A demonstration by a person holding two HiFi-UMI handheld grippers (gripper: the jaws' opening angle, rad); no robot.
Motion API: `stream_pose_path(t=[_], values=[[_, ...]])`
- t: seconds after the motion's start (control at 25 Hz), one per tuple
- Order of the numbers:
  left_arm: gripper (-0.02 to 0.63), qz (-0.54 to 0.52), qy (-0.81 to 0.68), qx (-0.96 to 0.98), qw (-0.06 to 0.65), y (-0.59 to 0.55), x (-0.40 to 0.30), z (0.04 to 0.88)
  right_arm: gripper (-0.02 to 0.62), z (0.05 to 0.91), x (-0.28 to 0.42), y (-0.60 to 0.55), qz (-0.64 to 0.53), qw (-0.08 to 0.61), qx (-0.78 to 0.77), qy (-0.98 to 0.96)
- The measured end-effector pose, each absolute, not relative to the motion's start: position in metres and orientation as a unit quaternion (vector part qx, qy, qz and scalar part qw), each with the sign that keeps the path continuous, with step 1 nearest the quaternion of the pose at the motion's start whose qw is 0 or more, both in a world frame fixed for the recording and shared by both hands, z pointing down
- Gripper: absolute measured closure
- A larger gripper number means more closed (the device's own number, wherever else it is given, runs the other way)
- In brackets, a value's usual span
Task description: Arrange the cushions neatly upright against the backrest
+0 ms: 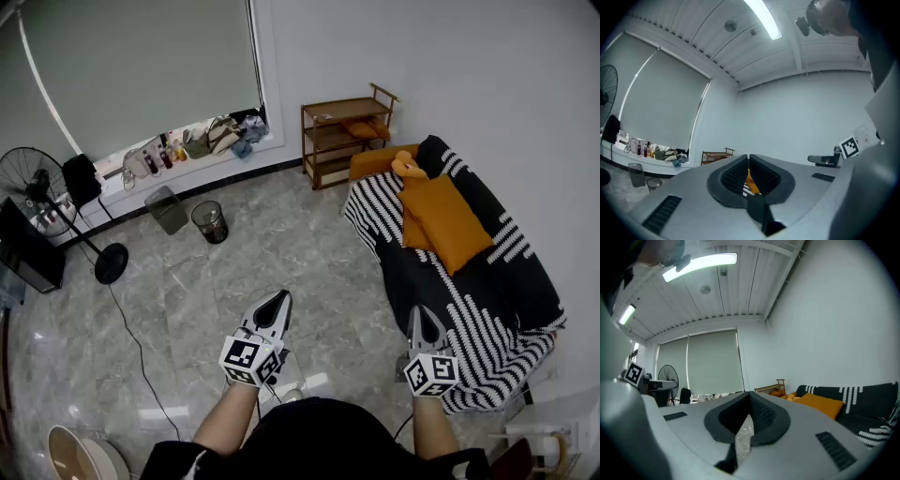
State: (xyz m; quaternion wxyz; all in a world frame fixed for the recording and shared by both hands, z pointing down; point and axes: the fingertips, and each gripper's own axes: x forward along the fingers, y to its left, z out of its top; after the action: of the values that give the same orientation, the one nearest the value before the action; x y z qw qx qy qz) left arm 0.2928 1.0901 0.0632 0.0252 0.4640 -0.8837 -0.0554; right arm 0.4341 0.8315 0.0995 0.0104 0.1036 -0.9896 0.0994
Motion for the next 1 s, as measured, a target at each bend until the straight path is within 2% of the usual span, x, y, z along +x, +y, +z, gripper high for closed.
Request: stream_pose_path(t=[0.92, 1.0], values=[[0.577, -0.065, -0.867, 0.493, 0.011, 1.118, 0.27, 0.045, 0.568, 0.083, 0.396, 0.875, 0.101, -0.02, 0.092, -0.99], [0.554, -0.07, -0.866, 0.494, 0.006, 1.125, 0.263, 0.042, 0.566, 0.076, 0.395, 0.884, 0.105, -0.035, 0.094, -0.989]])
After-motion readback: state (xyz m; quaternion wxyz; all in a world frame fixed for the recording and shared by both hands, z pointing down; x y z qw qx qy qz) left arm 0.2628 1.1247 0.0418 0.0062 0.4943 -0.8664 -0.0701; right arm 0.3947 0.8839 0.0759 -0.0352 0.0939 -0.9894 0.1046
